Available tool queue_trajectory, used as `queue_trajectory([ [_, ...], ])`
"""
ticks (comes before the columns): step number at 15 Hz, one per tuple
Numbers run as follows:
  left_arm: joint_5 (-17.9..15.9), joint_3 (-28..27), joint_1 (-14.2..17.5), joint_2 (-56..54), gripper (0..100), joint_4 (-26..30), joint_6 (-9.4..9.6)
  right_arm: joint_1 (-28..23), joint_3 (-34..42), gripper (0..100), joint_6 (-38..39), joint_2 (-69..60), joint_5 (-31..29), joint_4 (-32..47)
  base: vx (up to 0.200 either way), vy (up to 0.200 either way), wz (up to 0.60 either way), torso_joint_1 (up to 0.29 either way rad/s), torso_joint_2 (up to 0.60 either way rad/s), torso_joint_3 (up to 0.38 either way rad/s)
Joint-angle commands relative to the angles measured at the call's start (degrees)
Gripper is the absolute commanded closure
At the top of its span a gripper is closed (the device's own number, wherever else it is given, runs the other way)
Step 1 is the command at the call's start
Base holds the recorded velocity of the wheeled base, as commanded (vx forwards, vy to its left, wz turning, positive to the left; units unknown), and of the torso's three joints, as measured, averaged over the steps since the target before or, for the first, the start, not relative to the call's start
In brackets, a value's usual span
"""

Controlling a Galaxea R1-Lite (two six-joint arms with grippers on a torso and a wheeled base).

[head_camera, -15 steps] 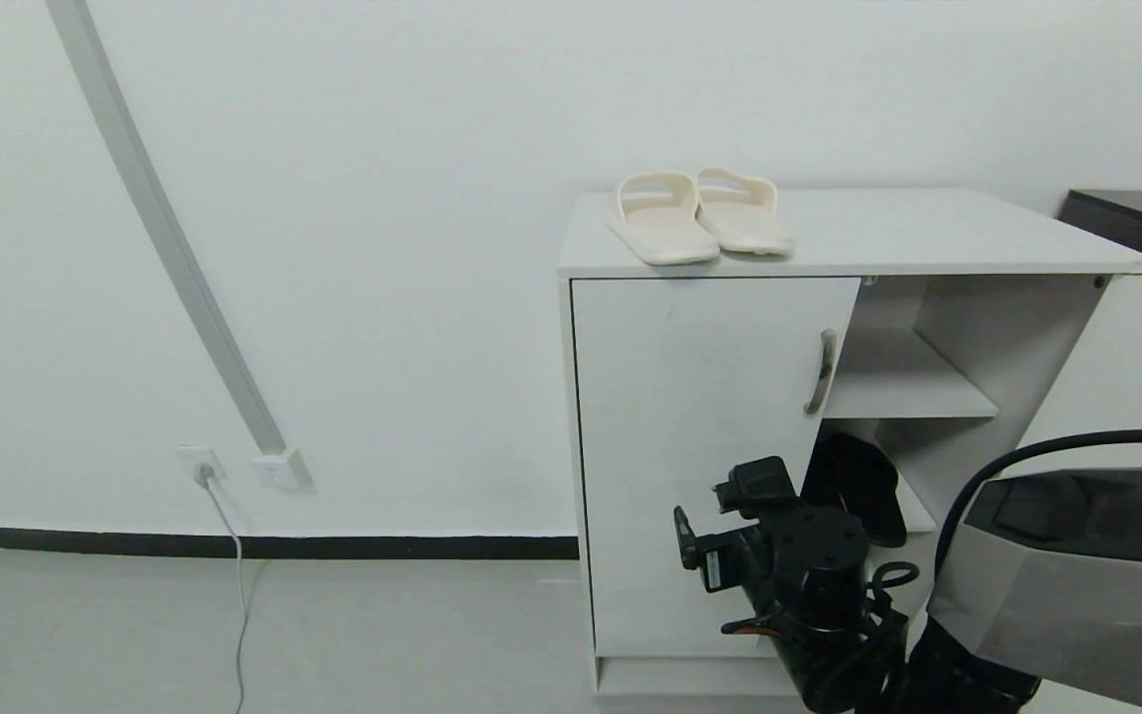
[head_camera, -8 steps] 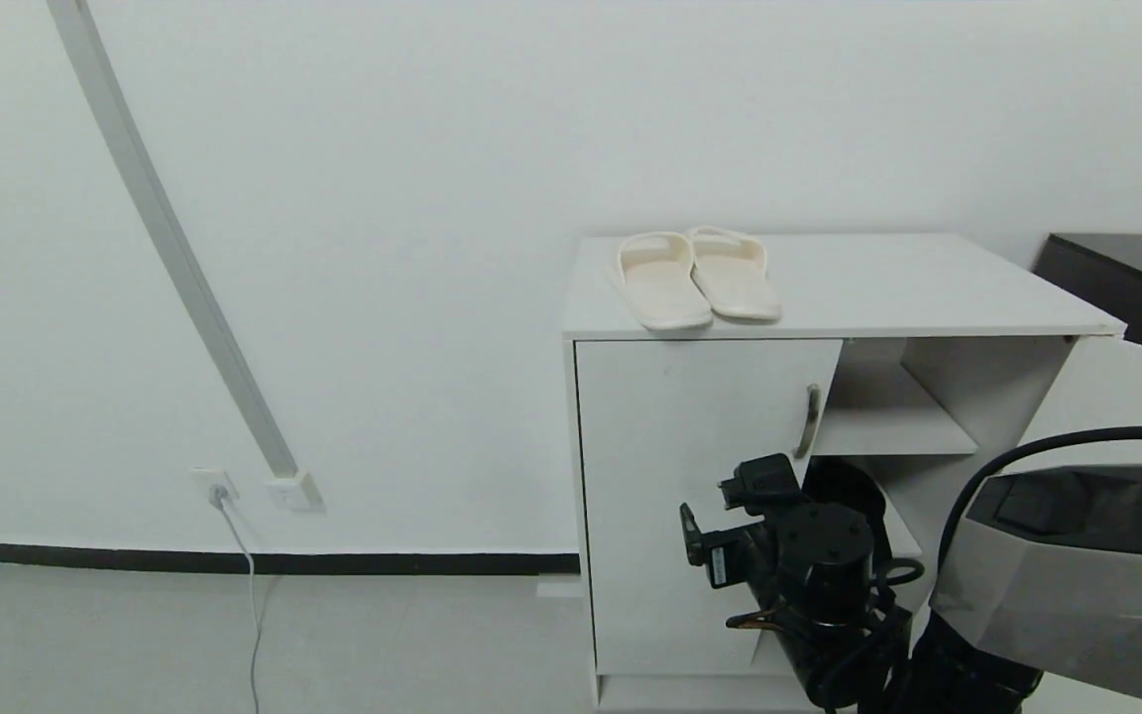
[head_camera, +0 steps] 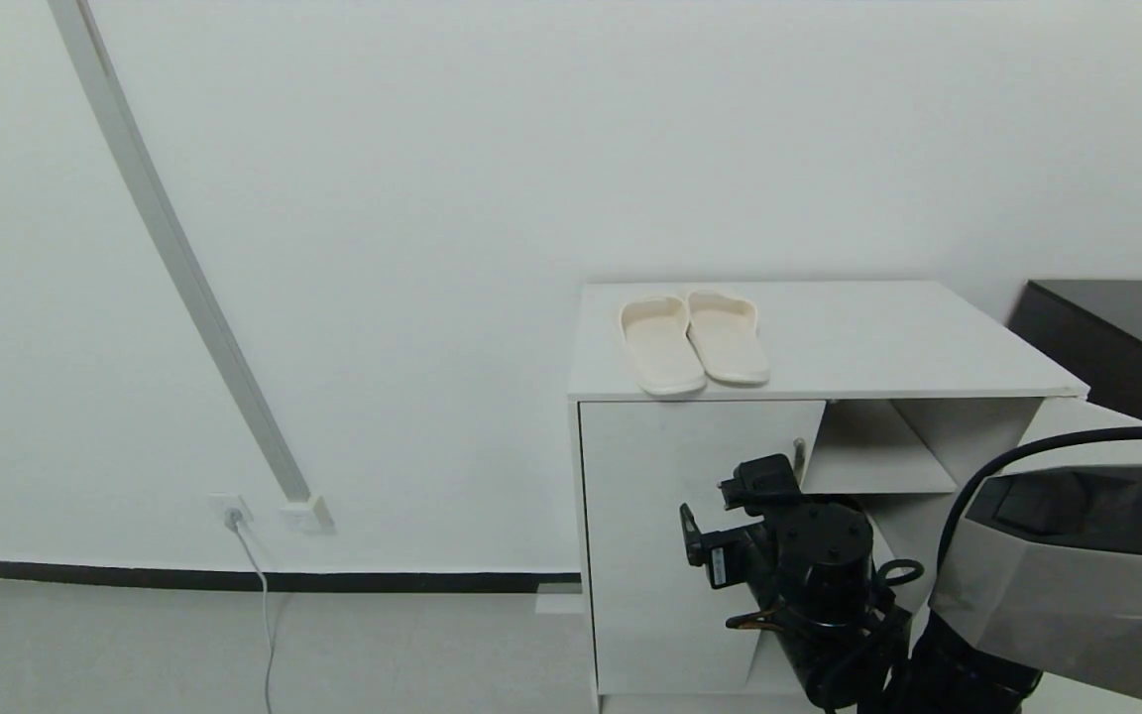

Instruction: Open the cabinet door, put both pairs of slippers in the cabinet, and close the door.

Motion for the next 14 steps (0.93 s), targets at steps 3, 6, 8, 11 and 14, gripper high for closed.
queue_trajectory([
  [3, 0.0, 0.0, 0.0, 0.1, 100, 0.0, 0.00, 0.0, -0.1, 0, 0.0, 0.1, 0.0, 0.0, 0.000, 0.000, 0.00, 0.245, -0.57, -0.330],
  [6, 0.0, 0.0, 0.0, 0.1, 100, 0.0, 0.00, 0.0, 0.0, 0, 0.0, 0.4, 0.3, 0.0, 0.000, 0.000, 0.00, 0.261, -0.60, -0.334],
  [8, 0.0, 0.0, 0.0, 0.1, 100, 0.0, 0.00, 0.0, 0.1, 0, 0.0, 0.4, 0.3, -0.5, 0.000, 0.000, 0.00, 0.215, -0.49, -0.268],
  [11, -0.1, 0.0, 0.0, 0.1, 100, 0.0, 0.09, -0.2, 0.7, 0, -0.8, 1.8, 1.7, -3.4, 0.000, 0.000, 0.00, 0.145, -0.31, -0.170],
  [14, -0.1, 0.1, 0.0, 0.1, 100, 0.0, 0.44, -0.8, -0.4, 0, -3.8, 2.2, 1.6, -7.0, 0.000, 0.000, 0.00, 0.000, 0.00, 0.000],
])
